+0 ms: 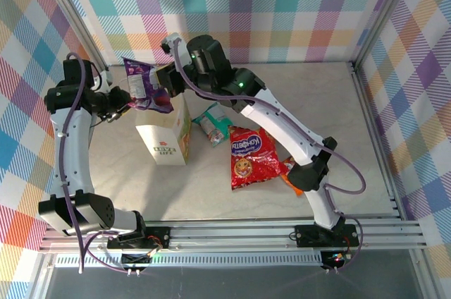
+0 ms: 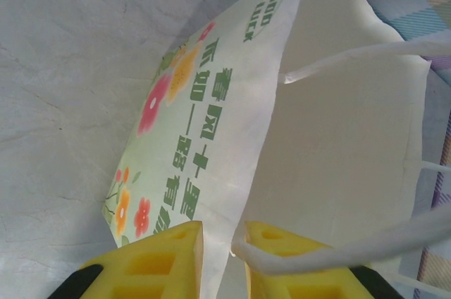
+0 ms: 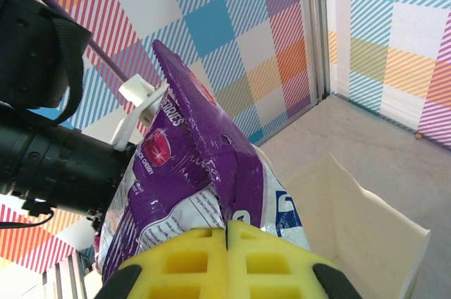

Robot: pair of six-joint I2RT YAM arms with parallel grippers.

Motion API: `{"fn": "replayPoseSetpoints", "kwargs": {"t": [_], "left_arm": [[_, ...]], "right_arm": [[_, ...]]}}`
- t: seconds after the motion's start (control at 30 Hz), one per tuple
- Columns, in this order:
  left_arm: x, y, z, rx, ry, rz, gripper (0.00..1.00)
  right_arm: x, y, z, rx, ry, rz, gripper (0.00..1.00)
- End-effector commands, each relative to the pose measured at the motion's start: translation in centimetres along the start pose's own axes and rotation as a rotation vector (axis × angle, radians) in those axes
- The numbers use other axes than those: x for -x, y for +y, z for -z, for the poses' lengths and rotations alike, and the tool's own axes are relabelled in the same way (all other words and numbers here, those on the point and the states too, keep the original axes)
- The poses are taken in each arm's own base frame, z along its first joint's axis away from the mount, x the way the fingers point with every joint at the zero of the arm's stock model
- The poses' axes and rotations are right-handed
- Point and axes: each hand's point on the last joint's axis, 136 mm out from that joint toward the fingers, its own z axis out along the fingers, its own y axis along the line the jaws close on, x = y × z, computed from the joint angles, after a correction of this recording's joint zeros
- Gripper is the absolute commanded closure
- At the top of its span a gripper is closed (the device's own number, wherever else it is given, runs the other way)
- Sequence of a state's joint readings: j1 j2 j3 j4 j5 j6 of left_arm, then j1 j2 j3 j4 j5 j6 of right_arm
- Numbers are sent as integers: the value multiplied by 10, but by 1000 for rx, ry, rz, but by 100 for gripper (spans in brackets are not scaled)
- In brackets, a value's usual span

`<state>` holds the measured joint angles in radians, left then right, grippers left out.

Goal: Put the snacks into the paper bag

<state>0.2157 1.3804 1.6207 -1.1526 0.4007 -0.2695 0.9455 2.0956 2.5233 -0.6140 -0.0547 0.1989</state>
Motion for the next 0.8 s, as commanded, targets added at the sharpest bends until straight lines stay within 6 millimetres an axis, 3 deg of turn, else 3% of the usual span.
{"fn": "replayPoseSetpoints", "kwargs": {"t": [0.0, 0.77], "left_arm": [[-4, 4, 10, 10, -1, 24, 78], [-7, 15, 0, 34, 16, 40, 79]], "right_arm": [[27, 1, 3, 42, -85, -11, 100], [7, -7, -13, 35, -32, 22, 100]]}}
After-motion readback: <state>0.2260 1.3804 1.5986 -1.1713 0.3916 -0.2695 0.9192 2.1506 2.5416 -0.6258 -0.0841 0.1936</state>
